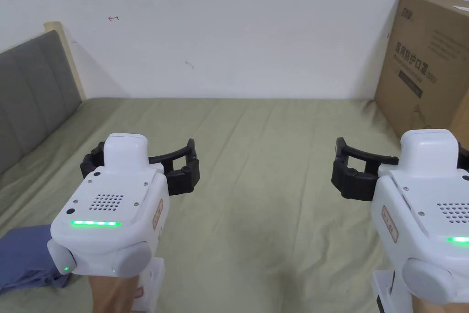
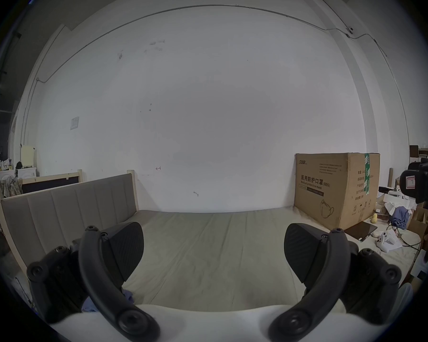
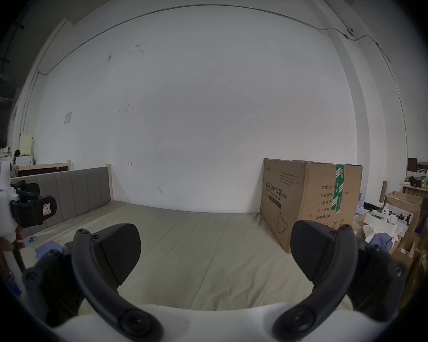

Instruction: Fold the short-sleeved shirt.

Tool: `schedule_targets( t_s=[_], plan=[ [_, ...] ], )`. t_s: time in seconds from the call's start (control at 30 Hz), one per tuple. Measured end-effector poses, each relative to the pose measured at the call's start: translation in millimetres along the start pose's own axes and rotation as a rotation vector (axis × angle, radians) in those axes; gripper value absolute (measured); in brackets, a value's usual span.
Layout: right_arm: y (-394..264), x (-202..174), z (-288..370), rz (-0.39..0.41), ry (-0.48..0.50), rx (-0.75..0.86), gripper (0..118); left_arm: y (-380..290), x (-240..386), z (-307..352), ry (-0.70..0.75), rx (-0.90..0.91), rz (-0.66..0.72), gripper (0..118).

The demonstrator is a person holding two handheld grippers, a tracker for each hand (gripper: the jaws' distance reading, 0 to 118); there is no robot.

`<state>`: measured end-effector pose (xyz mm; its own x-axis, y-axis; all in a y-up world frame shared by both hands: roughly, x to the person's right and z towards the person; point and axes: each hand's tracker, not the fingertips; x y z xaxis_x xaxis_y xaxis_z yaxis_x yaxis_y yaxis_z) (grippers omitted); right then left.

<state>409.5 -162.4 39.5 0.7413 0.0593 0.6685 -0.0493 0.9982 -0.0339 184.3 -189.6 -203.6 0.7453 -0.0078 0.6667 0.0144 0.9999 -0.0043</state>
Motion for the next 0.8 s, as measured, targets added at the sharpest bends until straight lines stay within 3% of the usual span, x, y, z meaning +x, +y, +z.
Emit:
schedule_targets(
  t_s=[0.5,0.7,0.8],
  plan=[
    [-1.4,-0.8,-2.9,-0.001,0.007,-0.042,118,-0.7,-4.1,0.6,0.003,-0.005,0.011,113],
    [5.6,-2.8,-8.9,-0.076,-0.058,-0.133,118,1.2,-5.0,0.7,-0.001,-0.006,0.017,113],
    [12.0,-1.9,-15.6,-0.185,-0.102,-0.26,118,1.6,-6.4,0.1,-0.002,-0.005,0.022,113]
  ],
)
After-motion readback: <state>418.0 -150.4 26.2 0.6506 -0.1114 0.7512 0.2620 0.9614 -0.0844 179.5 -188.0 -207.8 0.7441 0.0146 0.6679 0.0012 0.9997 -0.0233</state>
